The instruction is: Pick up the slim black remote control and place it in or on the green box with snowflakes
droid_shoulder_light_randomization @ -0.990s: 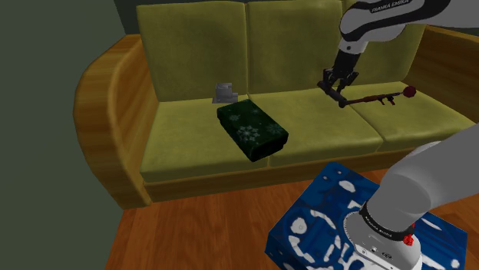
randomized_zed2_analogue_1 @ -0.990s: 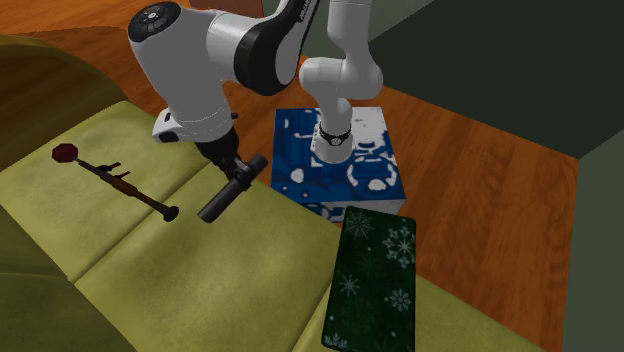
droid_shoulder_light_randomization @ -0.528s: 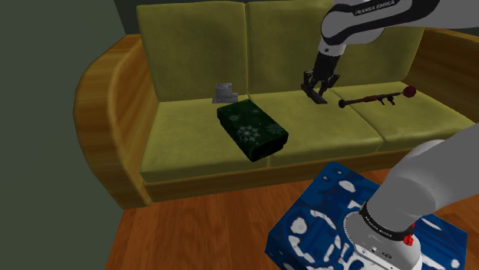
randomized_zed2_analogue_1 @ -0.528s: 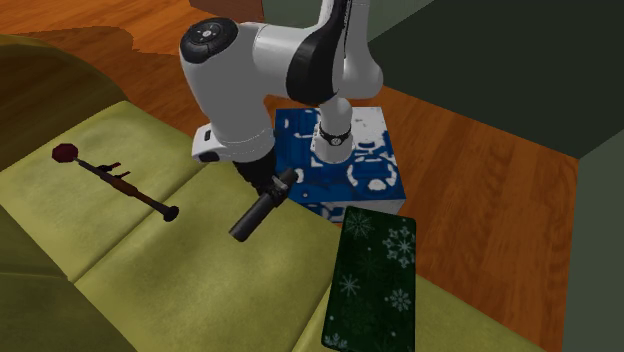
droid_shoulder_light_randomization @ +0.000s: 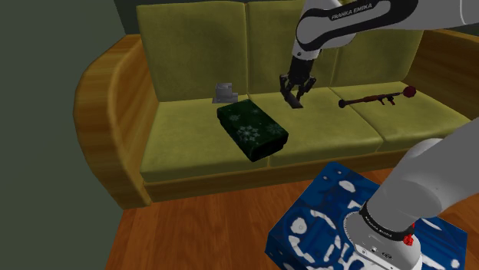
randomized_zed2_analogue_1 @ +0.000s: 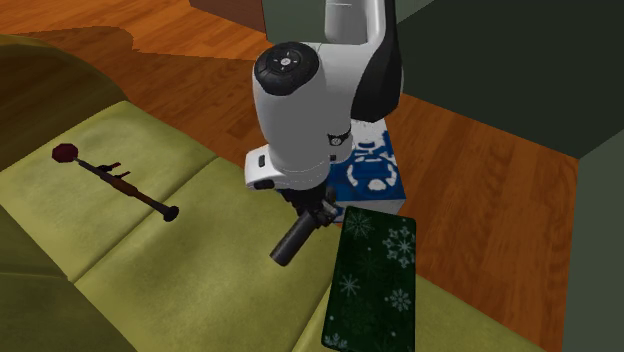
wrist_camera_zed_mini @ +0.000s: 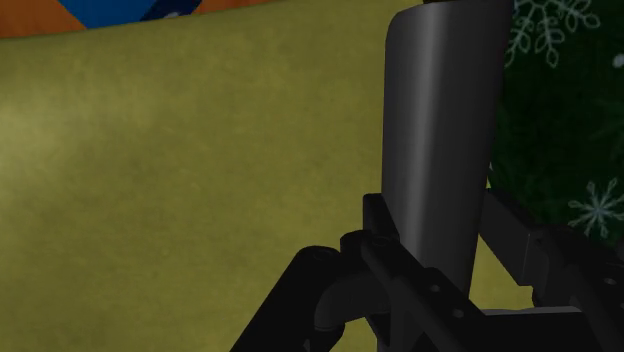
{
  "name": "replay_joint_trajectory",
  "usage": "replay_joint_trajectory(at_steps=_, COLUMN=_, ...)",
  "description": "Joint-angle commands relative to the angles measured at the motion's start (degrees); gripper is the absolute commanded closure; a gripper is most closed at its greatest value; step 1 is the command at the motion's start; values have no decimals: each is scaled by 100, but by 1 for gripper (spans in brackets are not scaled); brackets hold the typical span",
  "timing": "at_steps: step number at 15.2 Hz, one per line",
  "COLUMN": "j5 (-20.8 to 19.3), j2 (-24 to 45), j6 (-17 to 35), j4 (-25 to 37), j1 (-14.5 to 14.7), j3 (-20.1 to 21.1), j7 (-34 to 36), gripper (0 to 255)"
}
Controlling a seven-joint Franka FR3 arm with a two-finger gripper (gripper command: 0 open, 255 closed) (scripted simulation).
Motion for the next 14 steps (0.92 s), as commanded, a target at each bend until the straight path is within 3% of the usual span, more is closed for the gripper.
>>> replay_joint_trajectory(at_steps=1, j5=76, j2=137, j6=42, j4=109, j1=132, j3=194, j7=286, gripper=255)
replay_joint_trajectory(at_steps=12, j5=255, j2=1241, j6=165, j4=1172, j1=733, j3=1033, j7=1620, gripper=255)
replay_joint_trajectory(at_steps=14, j5=259, j2=1279, j6=317, j4=1058, j1=735, j3=1033, j7=1610, gripper=255)
